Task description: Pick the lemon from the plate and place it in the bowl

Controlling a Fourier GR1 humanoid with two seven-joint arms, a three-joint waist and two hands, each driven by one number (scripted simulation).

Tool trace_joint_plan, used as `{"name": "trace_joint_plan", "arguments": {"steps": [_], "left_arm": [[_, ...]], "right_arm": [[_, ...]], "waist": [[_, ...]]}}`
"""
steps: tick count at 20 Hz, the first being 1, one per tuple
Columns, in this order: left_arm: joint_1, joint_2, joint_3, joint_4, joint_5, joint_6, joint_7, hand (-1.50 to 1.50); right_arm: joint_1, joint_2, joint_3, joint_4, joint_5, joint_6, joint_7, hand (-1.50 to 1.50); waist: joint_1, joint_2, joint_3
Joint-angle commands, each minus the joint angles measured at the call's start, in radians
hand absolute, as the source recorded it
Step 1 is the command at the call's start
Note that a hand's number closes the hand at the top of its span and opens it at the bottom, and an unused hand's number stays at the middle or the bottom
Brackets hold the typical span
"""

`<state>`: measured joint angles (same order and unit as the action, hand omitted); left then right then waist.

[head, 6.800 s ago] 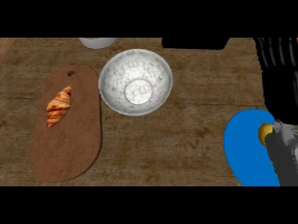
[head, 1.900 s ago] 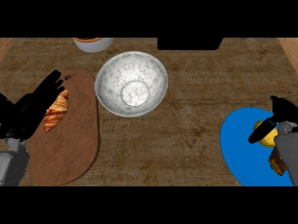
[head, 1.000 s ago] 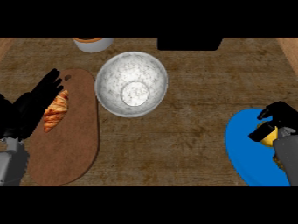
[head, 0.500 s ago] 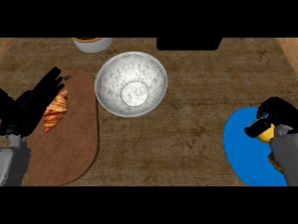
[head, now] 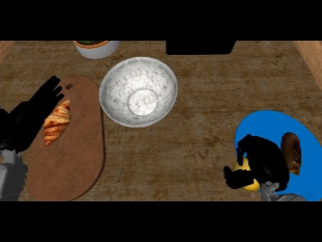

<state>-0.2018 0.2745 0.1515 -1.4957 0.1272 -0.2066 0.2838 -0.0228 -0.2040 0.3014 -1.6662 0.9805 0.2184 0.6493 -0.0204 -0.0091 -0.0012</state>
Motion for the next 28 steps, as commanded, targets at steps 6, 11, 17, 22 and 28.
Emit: {"name": "trace_joint_plan", "arguments": {"steps": [6,11,17,22,28], "left_arm": [[-0.015,-0.031,-0.022,0.033,-0.029,0.014,-0.015,0.00],[0.021,-0.026,-0.025,-0.001,-0.022,-0.009,-0.017,0.00],[-0.003,-0.041,-0.034,-0.010,-0.042,0.017,-0.011,0.00],[-0.007,-0.022,-0.016,0.003,-0.023,-0.005,0.000,0.00],[-0.022,-0.002,0.000,0.039,-0.006,-0.038,-0.019,0.00]], "right_arm": [[0.101,0.008,0.187,-0.577,0.081,0.245,0.226,1.50],[0.028,0.060,0.282,-0.789,0.136,0.466,0.405,1.50],[-0.200,0.200,0.327,-0.760,0.169,0.649,0.514,1.50],[-0.337,0.202,0.342,-0.675,0.036,0.478,0.636,1.50],[-0.561,0.203,0.250,-0.532,-0.120,0.356,0.704,1.50]], "waist": [[0.006,0.006,0.000],[0.019,0.006,0.000],[0.023,0.006,-0.001],[0.031,0.007,-0.002],[0.040,0.009,-0.003]]}}
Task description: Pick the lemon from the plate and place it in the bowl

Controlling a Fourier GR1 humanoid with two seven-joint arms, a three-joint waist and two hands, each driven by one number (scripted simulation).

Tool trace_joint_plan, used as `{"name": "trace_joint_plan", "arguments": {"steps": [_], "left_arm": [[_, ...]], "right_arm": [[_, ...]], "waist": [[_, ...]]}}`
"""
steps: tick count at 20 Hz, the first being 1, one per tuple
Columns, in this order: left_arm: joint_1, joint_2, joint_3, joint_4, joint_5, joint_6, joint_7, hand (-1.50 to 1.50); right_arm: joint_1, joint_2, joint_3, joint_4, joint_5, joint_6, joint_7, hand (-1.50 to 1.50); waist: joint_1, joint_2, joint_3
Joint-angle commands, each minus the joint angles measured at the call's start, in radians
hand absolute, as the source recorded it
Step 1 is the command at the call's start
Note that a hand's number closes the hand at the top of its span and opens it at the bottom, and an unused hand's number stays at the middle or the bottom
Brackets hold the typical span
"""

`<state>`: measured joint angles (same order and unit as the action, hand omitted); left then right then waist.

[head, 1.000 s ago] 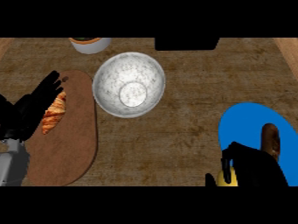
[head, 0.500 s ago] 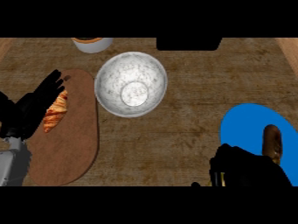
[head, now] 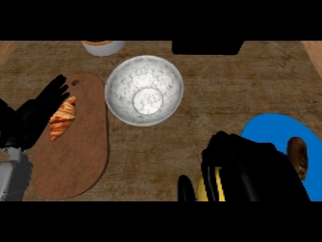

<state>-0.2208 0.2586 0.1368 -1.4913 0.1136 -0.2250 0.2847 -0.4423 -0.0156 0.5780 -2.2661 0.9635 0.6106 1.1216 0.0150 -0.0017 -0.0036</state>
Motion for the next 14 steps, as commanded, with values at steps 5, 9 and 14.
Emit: {"name": "trace_joint_plan", "arguments": {"steps": [5,9,14], "left_arm": [[-0.022,-0.003,0.003,0.023,0.003,-0.004,-0.002,0.00],[-0.021,-0.038,-0.036,0.008,-0.025,0.015,-0.004,0.00],[-0.031,-0.013,-0.017,0.005,-0.024,0.010,-0.002,0.00]], "right_arm": [[-0.374,0.015,-0.082,0.272,-0.160,-0.134,0.258,1.50],[-0.516,0.015,-0.130,0.460,-0.178,-0.238,0.223,1.50],[-0.658,0.015,-0.202,0.677,-0.218,-0.306,0.168,1.50]], "waist": [[0.014,-0.001,0.000],[0.021,0.001,0.001],[0.020,0.004,0.001]]}}
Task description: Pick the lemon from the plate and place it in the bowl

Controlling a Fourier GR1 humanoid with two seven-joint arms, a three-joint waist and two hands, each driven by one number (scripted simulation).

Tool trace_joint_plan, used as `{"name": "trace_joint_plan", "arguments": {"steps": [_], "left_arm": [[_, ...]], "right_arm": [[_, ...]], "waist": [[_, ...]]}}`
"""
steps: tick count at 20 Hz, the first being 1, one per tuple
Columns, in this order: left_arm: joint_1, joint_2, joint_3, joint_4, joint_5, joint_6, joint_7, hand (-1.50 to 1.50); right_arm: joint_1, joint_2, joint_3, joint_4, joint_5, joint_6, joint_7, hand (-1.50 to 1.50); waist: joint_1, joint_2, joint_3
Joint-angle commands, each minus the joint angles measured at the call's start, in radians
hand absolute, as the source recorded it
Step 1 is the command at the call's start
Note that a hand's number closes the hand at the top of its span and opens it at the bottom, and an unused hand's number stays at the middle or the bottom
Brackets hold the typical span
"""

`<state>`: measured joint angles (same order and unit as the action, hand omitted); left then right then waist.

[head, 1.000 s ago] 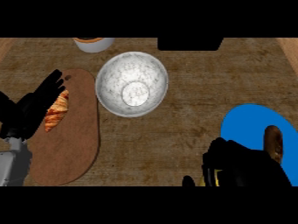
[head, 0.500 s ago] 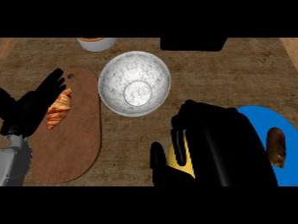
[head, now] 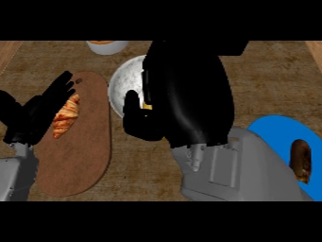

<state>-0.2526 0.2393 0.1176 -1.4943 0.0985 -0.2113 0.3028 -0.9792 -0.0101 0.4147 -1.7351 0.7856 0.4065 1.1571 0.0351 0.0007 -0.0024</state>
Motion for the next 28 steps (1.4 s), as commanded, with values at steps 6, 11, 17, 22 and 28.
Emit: {"name": "trace_joint_plan", "arguments": {"steps": [6,11,17,22,28], "left_arm": [[-0.004,-0.013,-0.003,0.014,0.000,-0.007,-0.030,0.00],[-0.048,0.003,0.006,0.010,0.001,0.002,0.020,0.00],[-0.043,-0.022,-0.020,0.002,-0.003,-0.004,0.008,0.00],[0.017,-0.014,-0.017,-0.017,-0.013,-0.017,-0.035,0.00],[-0.096,-0.031,-0.041,0.006,-0.003,-0.012,0.041,0.00]], "right_arm": [[-0.187,0.010,-0.099,0.504,0.033,-0.277,-0.049,1.50],[-0.209,0.010,-0.155,0.725,0.029,-0.439,-0.198,1.50],[-0.229,0.010,-0.181,1.005,-0.095,-0.622,-0.412,1.50],[-0.255,0.010,-0.221,1.197,-0.165,-0.641,-0.568,1.50],[-0.240,0.010,-0.357,1.218,-0.387,-0.829,-0.613,-1.50]], "waist": [[0.015,0.011,0.000],[0.007,0.013,0.001],[0.042,0.025,0.001],[0.053,0.027,0.001],[0.091,0.041,0.003]]}}
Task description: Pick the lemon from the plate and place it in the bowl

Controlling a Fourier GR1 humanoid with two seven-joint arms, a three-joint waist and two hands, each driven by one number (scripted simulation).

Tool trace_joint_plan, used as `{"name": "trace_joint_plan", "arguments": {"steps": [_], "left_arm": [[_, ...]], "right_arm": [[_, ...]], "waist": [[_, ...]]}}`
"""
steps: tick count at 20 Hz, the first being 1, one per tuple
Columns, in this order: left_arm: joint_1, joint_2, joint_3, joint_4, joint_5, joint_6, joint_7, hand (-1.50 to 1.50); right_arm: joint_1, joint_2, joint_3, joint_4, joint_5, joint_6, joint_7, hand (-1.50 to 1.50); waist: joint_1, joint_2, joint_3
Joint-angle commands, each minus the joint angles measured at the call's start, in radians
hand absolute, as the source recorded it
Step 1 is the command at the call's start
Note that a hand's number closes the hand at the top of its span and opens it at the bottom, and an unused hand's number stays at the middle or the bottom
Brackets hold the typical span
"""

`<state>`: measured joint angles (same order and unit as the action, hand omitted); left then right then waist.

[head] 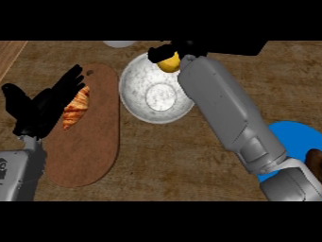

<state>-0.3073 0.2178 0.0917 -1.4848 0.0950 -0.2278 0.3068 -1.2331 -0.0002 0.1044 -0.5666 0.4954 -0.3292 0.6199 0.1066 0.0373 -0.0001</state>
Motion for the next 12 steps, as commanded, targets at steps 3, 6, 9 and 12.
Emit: {"name": "trace_joint_plan", "arguments": {"steps": [3,6,9,12], "left_arm": [[-0.023,-0.011,-0.011,0.004,0.001,-0.002,0.004,0.00],[0.007,-0.013,-0.016,0.017,-0.007,-0.015,-0.040,0.00],[0.003,-0.028,-0.028,0.003,-0.025,0.013,-0.019,0.00],[-0.012,0.025,0.026,0.015,0.021,-0.026,-0.001,0.00]], "right_arm": [[0.005,0.000,-0.063,0.096,-0.120,-0.152,-0.189,-1.50],[-0.003,0.000,-0.079,0.133,-0.141,-0.206,-0.278,-1.50],[-0.041,0.000,-0.067,0.185,-0.119,-0.280,-0.309,-1.50],[-0.071,-0.001,-0.104,0.221,-0.117,-0.326,-0.342,-1.50]], "waist": [[0.029,0.009,0.000],[0.027,0.010,0.000],[0.010,0.000,0.000],[-0.007,-0.002,-0.001]]}}
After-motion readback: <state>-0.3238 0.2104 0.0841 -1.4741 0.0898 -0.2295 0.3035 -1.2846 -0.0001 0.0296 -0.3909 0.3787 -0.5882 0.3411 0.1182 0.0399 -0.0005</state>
